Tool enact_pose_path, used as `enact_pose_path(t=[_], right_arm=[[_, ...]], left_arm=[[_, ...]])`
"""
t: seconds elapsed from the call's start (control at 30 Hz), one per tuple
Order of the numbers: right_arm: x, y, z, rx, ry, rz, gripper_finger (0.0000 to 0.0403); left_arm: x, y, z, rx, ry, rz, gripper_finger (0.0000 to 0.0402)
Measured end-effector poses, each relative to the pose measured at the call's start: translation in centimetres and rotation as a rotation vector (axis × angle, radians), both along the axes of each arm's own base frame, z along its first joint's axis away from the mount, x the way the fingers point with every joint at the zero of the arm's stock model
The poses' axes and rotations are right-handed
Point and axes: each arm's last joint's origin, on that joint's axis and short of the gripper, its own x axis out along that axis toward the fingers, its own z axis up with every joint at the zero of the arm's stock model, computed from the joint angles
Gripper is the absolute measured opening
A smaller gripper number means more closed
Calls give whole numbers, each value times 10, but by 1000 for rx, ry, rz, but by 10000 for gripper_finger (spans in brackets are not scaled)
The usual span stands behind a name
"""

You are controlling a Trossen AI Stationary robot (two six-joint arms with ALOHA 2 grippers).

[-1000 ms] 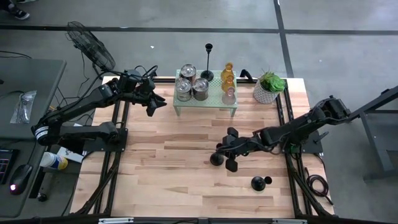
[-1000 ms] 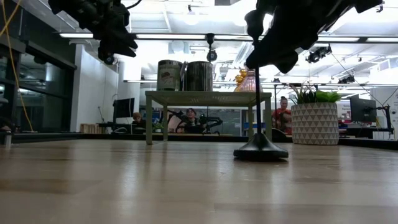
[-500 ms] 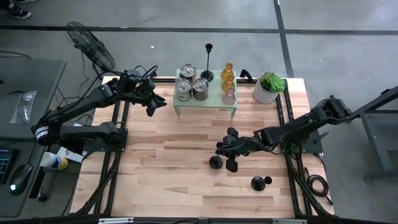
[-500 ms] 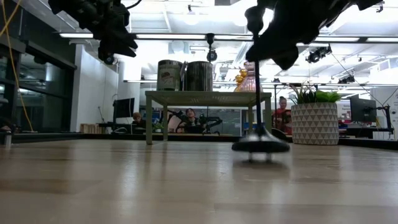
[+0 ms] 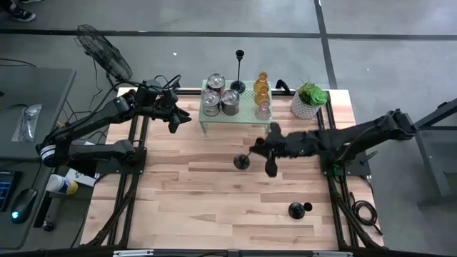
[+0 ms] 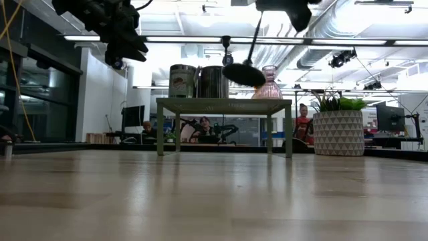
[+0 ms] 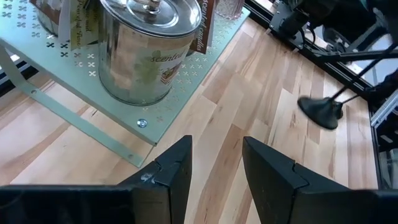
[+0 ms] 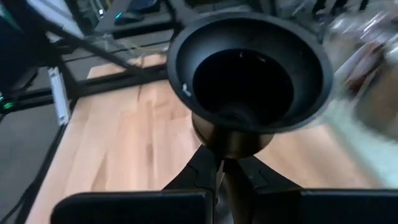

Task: Pick & Place candle stick holders
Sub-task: Put the top black candle holder on the shelf

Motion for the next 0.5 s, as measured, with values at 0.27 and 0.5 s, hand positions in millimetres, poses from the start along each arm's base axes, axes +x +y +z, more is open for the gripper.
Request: enact_pose_path(t=[0.27, 0.5], right_arm=[[-3, -38, 57, -69, -15, -34, 4], [-12, -70, 96, -94, -28, -88, 4]], left_arm=[[0, -1, 1, -14, -14, -25, 138], [-3, -5, 13, 33, -124, -90, 138]])
